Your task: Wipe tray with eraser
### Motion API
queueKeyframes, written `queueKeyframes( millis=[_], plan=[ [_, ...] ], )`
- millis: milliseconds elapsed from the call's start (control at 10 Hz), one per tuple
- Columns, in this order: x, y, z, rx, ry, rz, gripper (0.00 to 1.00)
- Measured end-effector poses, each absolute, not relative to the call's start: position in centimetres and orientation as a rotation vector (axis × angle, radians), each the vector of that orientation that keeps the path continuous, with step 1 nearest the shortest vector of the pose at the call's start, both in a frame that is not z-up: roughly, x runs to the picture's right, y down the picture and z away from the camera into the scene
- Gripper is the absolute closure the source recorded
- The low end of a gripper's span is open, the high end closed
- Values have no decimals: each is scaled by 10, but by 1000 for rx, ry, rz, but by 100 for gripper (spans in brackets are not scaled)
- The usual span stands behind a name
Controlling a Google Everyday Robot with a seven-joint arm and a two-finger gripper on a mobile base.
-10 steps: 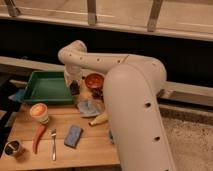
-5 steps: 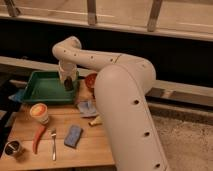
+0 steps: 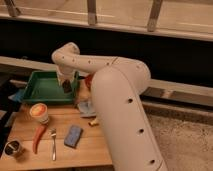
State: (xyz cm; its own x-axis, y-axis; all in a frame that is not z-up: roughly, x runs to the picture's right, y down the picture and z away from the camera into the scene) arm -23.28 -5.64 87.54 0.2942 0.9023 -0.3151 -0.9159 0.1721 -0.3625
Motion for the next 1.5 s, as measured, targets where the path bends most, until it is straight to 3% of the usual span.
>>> queueKeyframes(
  millis=[300,1500],
  plan=[
    [-240,-62,879,-524,-21,1308,100],
    [-296,-51,901,-756,-135,1279,100]
  ],
)
